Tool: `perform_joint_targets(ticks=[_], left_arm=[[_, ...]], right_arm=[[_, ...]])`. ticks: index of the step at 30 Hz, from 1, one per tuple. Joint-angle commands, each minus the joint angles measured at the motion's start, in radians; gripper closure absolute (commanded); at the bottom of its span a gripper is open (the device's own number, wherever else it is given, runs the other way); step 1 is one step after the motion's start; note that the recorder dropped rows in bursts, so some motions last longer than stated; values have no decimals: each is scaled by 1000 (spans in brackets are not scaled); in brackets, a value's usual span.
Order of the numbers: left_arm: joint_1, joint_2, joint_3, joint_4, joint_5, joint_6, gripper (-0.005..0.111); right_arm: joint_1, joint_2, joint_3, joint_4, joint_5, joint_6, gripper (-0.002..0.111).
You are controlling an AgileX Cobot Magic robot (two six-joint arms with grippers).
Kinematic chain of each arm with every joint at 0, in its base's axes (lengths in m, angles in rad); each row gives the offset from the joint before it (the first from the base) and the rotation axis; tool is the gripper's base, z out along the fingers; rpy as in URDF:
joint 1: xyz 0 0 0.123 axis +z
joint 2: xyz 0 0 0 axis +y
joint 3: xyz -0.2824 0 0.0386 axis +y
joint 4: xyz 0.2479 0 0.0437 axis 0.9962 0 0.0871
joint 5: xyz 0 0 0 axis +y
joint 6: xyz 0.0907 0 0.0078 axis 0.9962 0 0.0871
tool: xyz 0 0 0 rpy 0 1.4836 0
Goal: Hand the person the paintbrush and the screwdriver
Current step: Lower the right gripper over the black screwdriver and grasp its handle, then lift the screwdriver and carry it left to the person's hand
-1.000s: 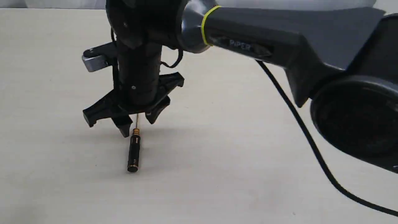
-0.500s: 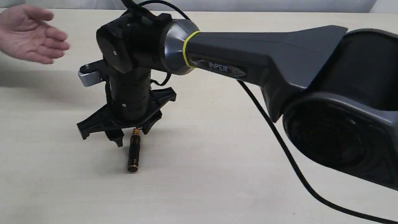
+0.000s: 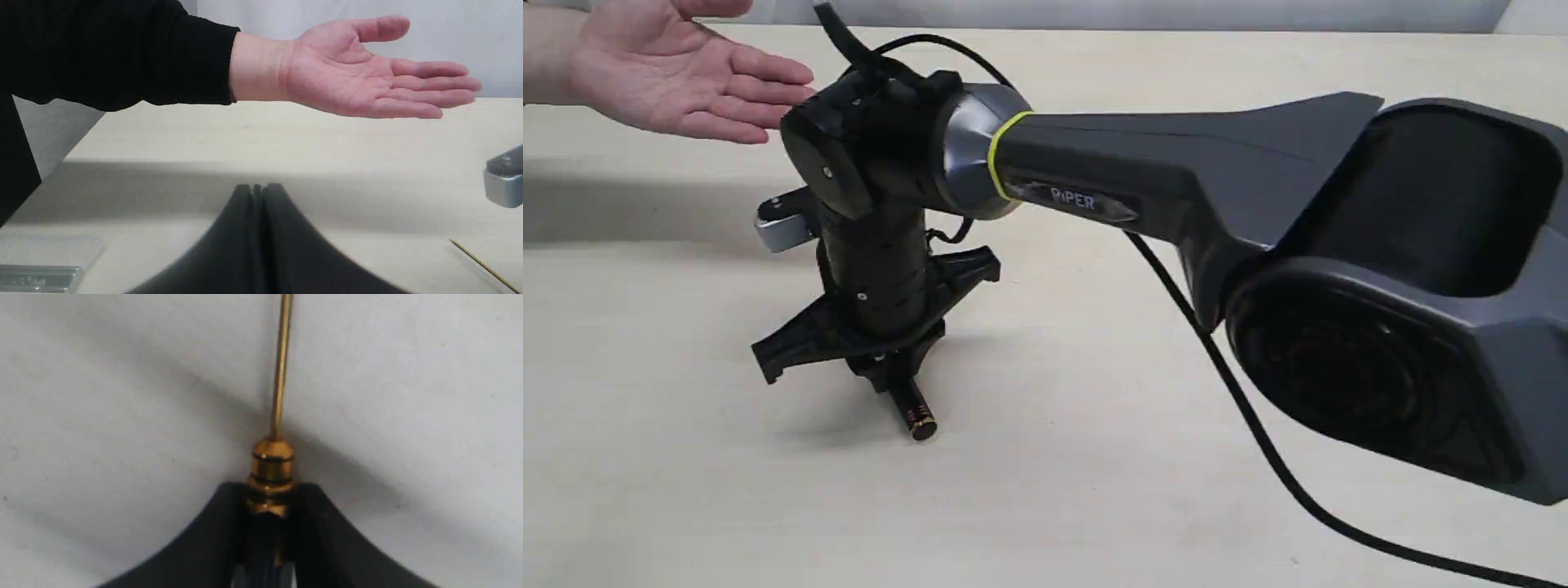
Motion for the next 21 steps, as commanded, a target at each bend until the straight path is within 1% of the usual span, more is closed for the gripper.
perform_joint_targets(ticks=[1, 6, 10, 12, 14, 17, 21], left_arm=[[-6, -2, 2, -4, -8, -2, 107], [-6, -2, 2, -4, -10, -2, 107], [-6, -2, 2, -4, -10, -2, 107], [-6, -2, 2, -4, -10, -2, 107], [-6, -2, 2, -4, -10, -2, 107], [-6, -2, 2, -4, -10, -2, 107], [-6, -2, 2, -4, -10, -2, 107]], right_arm=[[-1, 5, 14, -15, 2, -32, 104], [-1, -86, 14, 18, -13, -95, 104], [6, -194, 14, 118, -15, -187, 104], [19, -252, 14, 131, -31, -208, 104], [30, -315, 14, 128, -62, -221, 104], [35, -386, 14, 128, -155, -230, 104], [21, -400, -12, 124, -226, -250, 104]])
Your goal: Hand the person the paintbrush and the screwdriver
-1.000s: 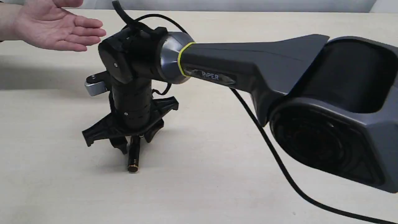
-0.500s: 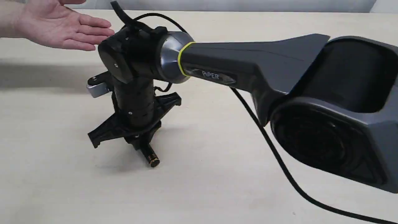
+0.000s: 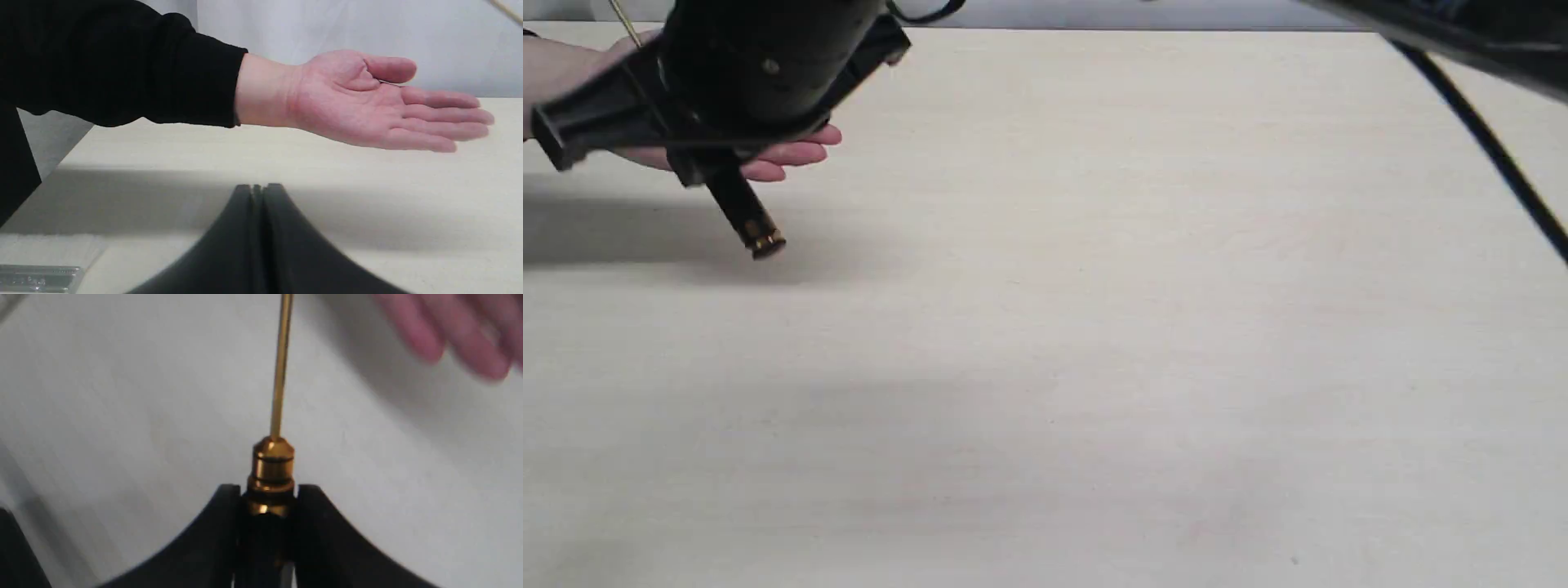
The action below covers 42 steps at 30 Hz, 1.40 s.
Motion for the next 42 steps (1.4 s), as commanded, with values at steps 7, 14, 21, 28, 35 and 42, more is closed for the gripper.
perform_joint_targets(ticks=[7, 14, 21, 28, 35, 42], left_arm=[[-6, -2, 2, -4, -10, -2, 107], [-6, -2, 2, -2, -12, -2, 107], [-6, -2, 2, -2, -12, -2, 107], [-6, -2, 2, -2, -12, -2, 107], [-6, -2, 2, -2, -12, -2, 107], [-6, -2, 2, -4, -10, -2, 107]], right_arm=[[-30, 98, -112, -5, -114, -74, 104], [-38, 209, -129, -12, -174, -96, 102], [-50, 197, -129, -1, -82, -117, 56], [-59, 37, -129, -101, 25, -91, 94], [-61, -179, -125, -119, 103, -95, 104], [-61, -403, -58, -268, 173, -69, 104]])
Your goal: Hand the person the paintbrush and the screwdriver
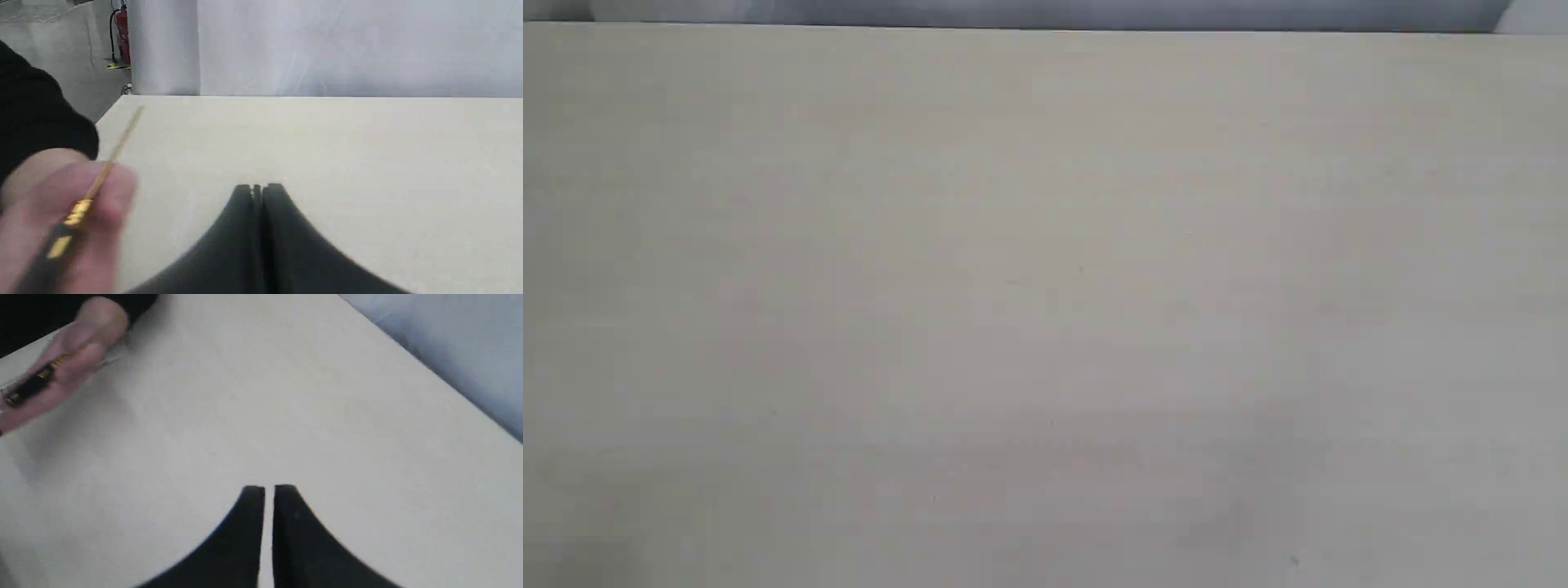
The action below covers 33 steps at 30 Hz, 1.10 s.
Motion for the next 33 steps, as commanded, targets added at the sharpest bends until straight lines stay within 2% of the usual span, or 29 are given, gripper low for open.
perform_joint_targets(ticks=[1, 12, 16, 20, 22, 25, 33], left_arm=[[-6, -2, 2, -4, -10, -2, 107], [-6, -2, 2, -4, -10, -2, 107], [-6, -2, 2, -4, -10, -2, 107], [-6, -2, 2, -4, -10, -2, 107], [-6, -2, 2, -4, -10, -2, 107], [-6, -2, 2, -4, -10, -2, 107], [-6, -2, 2, -1, -11, -2, 107]], right_arm=[[-5, -97, 15, -78, 7, 3, 104], [-5, -259, 19, -216, 34, 14, 104], [-52, -368, 136, -252, -109, 22, 104], [-211, -565, 401, -176, -375, 22, 104], [-324, -697, 576, -158, -521, 22, 104], [-437, -841, 767, -165, -666, 22, 104], [-673, -1057, 1197, -145, -863, 22, 104]])
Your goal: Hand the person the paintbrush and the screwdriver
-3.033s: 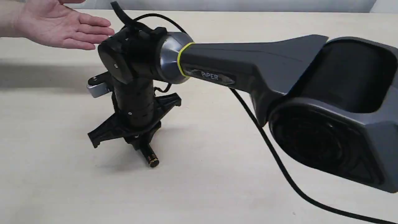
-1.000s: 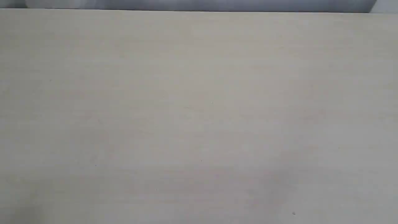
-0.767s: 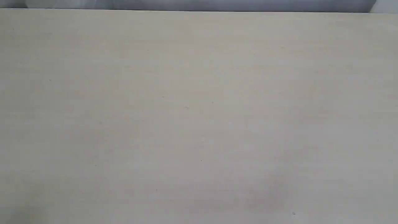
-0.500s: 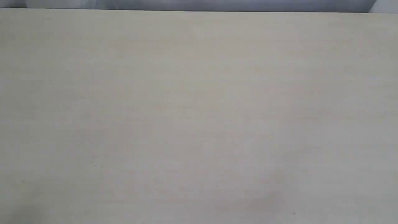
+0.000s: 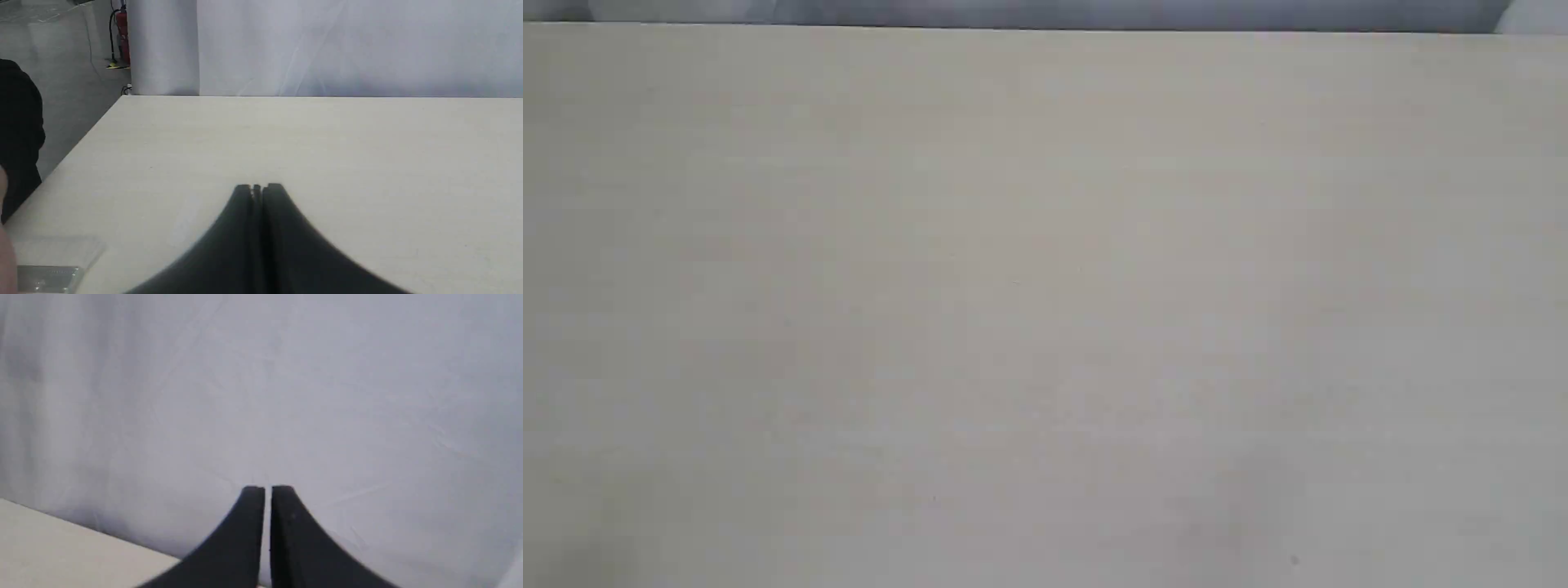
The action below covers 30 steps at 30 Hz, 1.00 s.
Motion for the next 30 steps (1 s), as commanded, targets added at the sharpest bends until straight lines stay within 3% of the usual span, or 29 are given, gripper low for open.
perform_joint_targets(ticks=[1, 10, 14, 19, 30], left_arm=[[-6, -2, 2, -1, -11, -2, 107], [-6, -2, 2, -1, -11, -2, 107], [-6, -2, 2, -1, -11, -2, 107], [-6, -2, 2, -1, -11, -2, 107], [-6, -2, 2, -4, -9, -2, 107]], right_arm=[[-103, -83, 177, 35, -130, 3, 104], [-269, -321, 674, 77, -509, 5, 104], [-316, -406, 821, 99, -536, 16, 104], [-339, -465, 916, 99, -551, 20, 104], [-350, -561, 921, 99, -460, 34, 104]])
